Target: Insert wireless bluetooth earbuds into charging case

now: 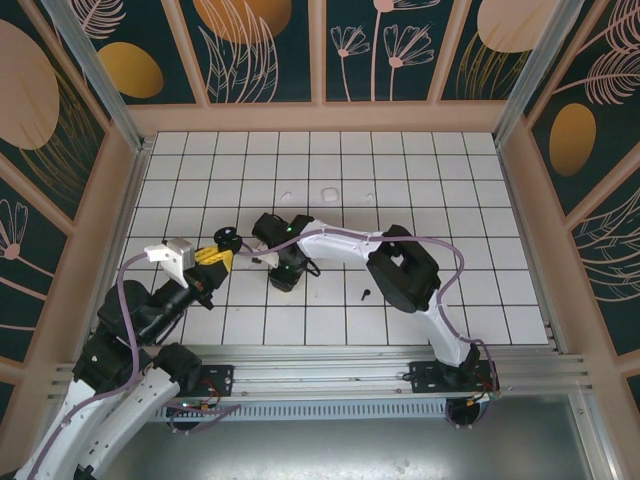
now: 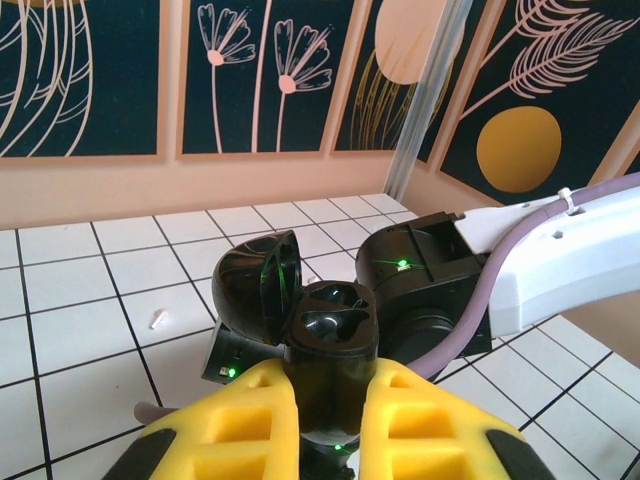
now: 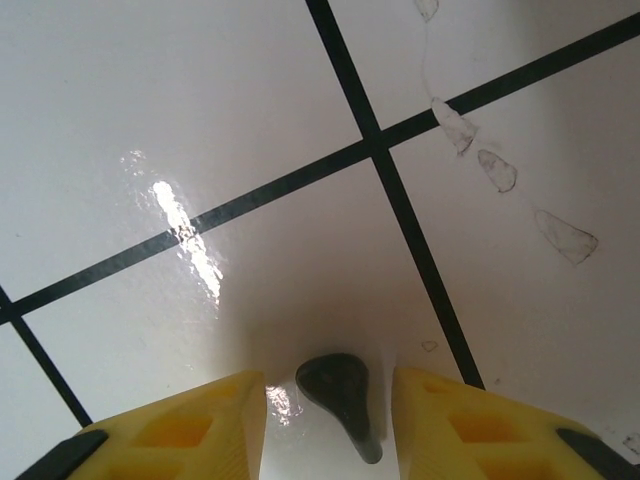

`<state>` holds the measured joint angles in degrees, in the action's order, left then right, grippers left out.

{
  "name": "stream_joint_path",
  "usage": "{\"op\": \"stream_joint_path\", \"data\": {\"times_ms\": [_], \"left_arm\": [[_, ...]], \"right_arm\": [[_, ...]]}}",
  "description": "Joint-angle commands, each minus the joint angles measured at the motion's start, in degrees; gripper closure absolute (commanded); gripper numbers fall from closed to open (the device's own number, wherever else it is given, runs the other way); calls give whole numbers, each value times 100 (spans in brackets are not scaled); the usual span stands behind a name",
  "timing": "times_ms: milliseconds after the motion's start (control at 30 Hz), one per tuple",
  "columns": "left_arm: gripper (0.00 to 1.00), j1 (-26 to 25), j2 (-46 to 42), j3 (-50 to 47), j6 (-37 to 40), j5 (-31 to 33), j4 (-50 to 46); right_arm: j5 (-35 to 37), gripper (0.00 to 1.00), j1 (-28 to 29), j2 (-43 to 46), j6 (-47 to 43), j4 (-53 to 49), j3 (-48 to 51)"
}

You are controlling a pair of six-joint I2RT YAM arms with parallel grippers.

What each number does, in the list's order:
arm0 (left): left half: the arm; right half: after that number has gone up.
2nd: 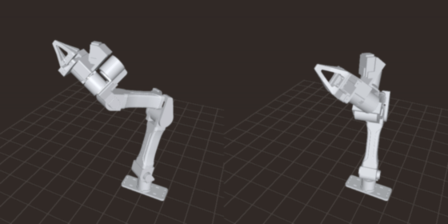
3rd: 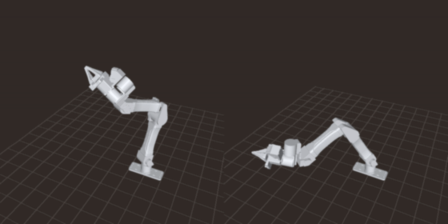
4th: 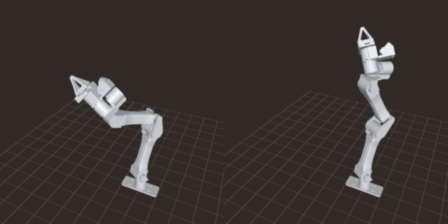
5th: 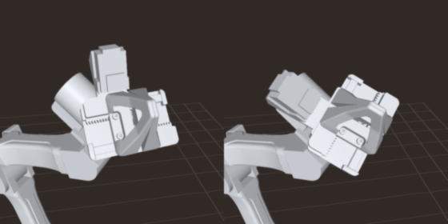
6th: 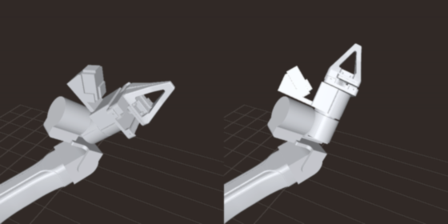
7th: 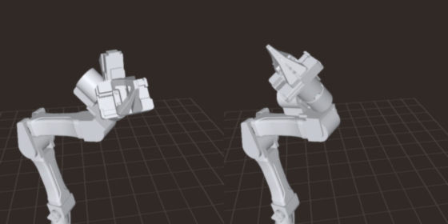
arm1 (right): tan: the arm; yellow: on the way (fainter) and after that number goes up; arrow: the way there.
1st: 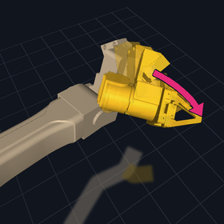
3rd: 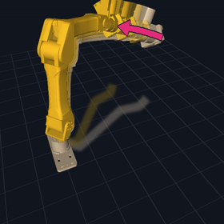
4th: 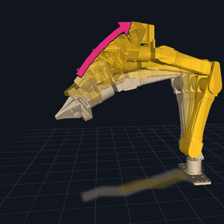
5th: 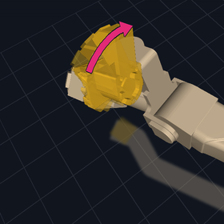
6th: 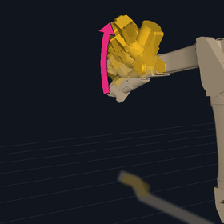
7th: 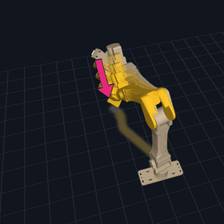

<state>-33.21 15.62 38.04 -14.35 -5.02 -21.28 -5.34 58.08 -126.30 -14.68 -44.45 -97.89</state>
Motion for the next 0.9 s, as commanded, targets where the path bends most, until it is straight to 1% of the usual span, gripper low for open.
{"op": "stream_joint_path", "data": {"times_ms": [0, 167, 400, 533, 633, 867], "left_arm": [[95, -19, -68, 53, 73, 79, 38], [95, -13, -68, -29, 65, 76, 67], [95, -23, 100, -180, -24, 18, 221], [95, -13, 165, -250, -97, -43, 244], [95, -19, 135, -423, -187, -76, 418], [95, -19, 270, -509, -170, -196, 589]], "right_arm": [[148, 65, 45, -101, -41, -249, -137], [122, 74, 47, -98, 67, -269, -200], [-41, 82, -101, -56, 438, -138, -42], [-499, 84, -332, 82, 713, -36, 133], [-731, 85, -504, 356, 910, 240, 465], [-948, 85, -835, 1026, 1389, 876, 1273]]}}
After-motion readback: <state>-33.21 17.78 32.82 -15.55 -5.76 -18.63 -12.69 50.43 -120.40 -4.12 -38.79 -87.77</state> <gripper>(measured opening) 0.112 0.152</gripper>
